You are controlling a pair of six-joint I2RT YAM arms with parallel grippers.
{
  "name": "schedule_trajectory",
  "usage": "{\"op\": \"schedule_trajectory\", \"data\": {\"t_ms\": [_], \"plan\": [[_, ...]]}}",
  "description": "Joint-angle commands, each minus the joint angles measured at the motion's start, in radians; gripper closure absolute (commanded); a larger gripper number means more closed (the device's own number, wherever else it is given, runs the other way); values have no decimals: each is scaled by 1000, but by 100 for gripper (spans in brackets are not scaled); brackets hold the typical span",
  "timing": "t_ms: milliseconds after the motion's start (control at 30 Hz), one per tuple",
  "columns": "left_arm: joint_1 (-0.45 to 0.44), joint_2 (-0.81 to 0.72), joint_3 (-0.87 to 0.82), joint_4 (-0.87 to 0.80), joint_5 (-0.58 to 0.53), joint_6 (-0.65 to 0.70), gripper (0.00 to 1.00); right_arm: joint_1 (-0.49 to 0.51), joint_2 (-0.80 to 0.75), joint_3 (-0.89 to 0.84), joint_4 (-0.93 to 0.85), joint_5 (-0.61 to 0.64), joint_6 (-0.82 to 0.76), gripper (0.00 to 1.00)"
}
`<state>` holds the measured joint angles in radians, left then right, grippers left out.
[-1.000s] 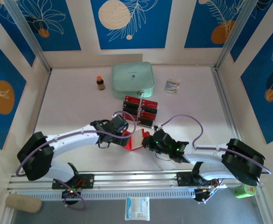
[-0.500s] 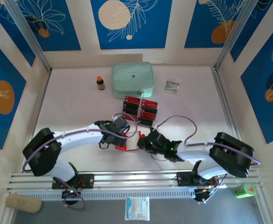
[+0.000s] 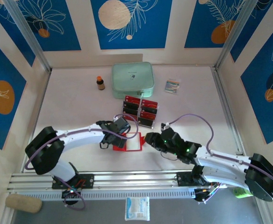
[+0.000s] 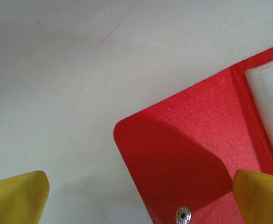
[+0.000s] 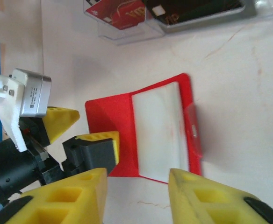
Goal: Put the credit cards into the card holder
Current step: Open the card holder at the bottom-center of the table.
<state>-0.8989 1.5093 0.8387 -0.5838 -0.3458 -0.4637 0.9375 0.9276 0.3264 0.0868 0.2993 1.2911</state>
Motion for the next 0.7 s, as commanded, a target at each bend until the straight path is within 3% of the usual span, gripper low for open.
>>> {"op": "schedule_trajectory", "data": {"t_ms": [0, 133, 333, 667], "plan": [[-6, -2, 18, -18, -22, 25, 0, -31, 17, 37, -107, -67, -44, 69], [-4, -6, 21, -10, -18, 27, 0, -39, 151, 118, -73, -136, -108, 80], [-2, 13, 38, 2, -7, 38, 0, -32, 335, 224, -44, -164, -149, 87], [21, 35, 66, 25, 28, 70, 0, -110, 439, 140, -1, -156, -80, 93]]}}
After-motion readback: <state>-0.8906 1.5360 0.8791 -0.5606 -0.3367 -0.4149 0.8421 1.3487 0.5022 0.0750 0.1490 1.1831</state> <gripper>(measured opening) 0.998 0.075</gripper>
